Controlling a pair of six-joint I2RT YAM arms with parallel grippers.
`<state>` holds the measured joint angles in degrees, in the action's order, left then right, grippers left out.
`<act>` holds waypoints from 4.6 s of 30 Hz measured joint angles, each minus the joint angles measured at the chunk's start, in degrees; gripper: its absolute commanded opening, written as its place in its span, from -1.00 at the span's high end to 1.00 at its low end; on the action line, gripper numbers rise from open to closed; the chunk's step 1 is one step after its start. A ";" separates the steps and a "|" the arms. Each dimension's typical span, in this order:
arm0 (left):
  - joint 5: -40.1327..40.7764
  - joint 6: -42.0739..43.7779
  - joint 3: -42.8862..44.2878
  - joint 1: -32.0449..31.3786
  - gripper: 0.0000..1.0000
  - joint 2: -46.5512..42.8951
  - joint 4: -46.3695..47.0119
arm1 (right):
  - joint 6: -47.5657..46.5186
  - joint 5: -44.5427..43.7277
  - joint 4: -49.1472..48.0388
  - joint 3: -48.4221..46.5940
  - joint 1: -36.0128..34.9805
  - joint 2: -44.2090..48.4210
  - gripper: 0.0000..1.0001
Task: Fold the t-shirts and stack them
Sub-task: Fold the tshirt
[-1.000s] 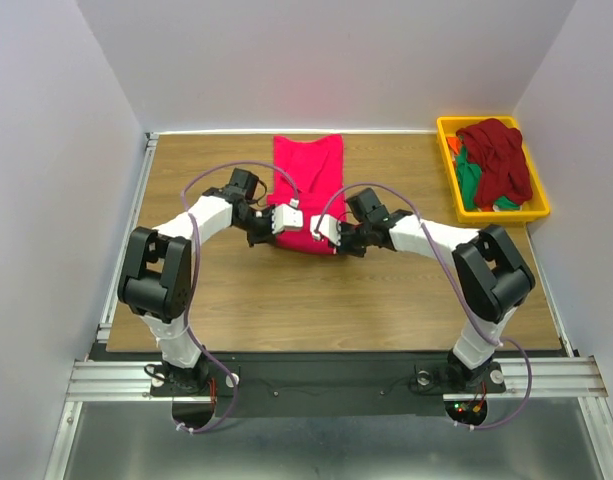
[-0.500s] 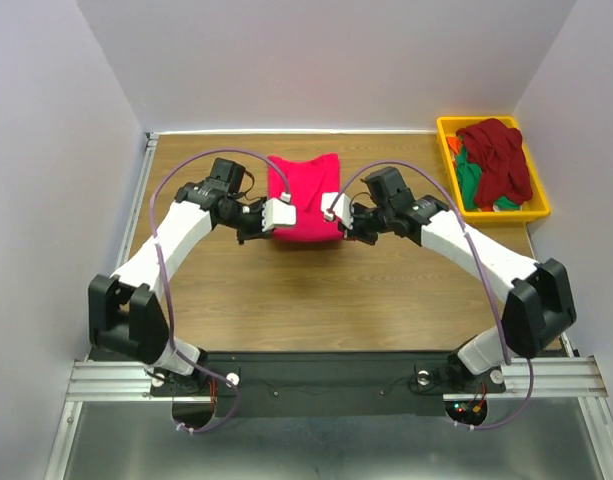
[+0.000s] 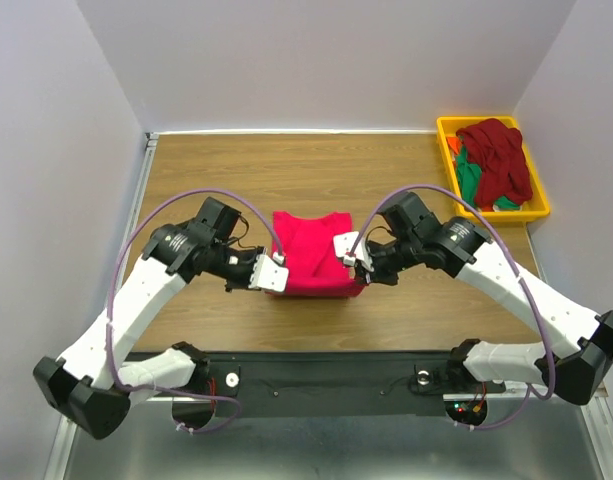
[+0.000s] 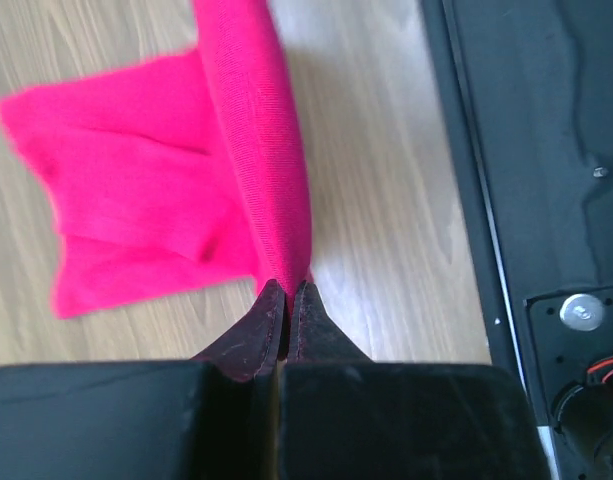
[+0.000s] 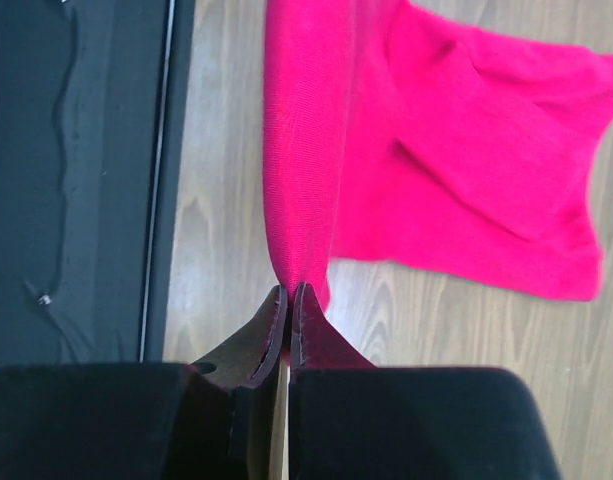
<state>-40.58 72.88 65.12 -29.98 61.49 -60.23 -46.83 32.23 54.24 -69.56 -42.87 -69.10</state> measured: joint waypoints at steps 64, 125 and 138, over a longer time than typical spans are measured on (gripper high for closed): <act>-4.00 -20.09 21.86 19.17 -0.32 48.46 13.64 | 16.90 9.14 -7.26 -31.32 24.04 -47.43 0.06; -18.25 -70.20 28.63 17.62 0.06 68.81 47.84 | 41.90 16.50 -20.85 -38.32 31.08 -66.71 0.29; -21.81 -72.74 11.54 16.70 0.04 48.89 50.77 | 45.38 24.52 -22.64 -23.08 30.64 -49.72 0.14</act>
<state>-62.39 0.14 76.66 -13.28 110.39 -9.45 -1.45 56.75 31.59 -92.64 -12.23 -118.83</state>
